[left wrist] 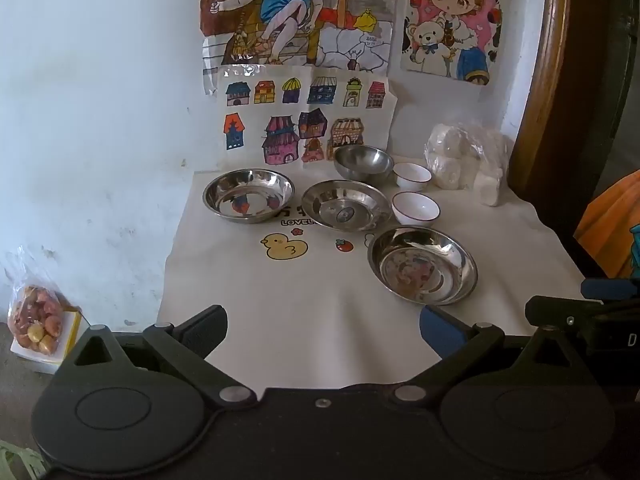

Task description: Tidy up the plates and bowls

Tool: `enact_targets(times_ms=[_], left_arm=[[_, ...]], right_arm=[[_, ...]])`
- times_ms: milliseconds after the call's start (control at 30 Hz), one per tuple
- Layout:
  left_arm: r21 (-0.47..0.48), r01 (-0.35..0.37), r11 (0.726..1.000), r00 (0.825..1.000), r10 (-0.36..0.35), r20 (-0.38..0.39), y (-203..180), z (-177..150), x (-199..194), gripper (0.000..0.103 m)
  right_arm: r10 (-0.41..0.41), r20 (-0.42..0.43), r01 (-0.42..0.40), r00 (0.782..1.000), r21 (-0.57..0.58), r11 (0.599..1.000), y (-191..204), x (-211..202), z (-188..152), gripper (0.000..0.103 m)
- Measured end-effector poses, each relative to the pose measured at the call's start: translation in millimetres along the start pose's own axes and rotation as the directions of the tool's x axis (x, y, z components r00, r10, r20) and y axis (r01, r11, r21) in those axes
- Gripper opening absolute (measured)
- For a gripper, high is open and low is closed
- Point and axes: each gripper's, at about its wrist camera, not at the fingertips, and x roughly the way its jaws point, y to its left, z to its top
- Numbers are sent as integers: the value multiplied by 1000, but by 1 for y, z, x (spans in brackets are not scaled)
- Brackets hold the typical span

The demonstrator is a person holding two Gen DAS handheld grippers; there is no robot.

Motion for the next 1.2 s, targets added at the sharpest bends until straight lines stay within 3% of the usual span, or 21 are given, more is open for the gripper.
enact_targets(times_ms=[1200], left_arm=[[1, 7, 1000, 1000, -7, -5, 0, -3, 2, 102]], right_arm=[[0, -1, 0, 1000, 5, 1000, -4, -3, 0, 103]])
